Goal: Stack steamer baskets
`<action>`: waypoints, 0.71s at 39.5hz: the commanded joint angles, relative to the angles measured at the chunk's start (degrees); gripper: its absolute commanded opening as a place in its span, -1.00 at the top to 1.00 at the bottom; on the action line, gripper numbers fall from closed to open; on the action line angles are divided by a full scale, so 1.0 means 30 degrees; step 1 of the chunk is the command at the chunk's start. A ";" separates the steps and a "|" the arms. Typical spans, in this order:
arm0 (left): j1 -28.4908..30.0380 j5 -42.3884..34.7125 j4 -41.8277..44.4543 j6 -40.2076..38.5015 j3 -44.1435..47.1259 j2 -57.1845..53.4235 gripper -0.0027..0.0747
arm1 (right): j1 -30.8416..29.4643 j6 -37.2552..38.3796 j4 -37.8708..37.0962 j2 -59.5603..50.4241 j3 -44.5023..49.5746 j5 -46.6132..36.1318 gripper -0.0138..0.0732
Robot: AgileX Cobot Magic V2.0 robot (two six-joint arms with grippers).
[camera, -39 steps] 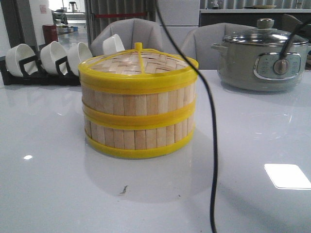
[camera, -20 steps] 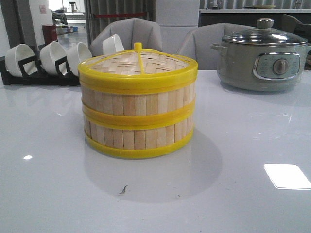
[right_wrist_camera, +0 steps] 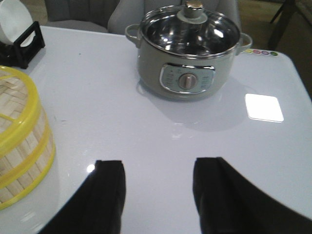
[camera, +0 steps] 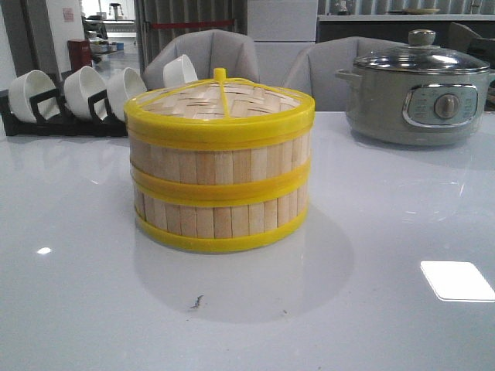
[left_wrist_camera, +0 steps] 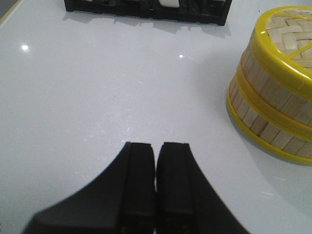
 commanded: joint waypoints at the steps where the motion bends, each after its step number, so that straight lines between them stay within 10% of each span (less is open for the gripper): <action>1: 0.0035 -0.1544 -0.0143 -0.0118 -0.0521 -0.0038 0.71 | -0.0846 -0.0177 -0.0233 -0.1937 0.1091 -0.2413 -0.31; 28: 0.0035 -0.1544 -0.0143 -0.0118 -0.0521 -0.0038 0.71 | -0.2038 -0.0177 0.0430 -0.9504 0.9013 -0.3546 -0.31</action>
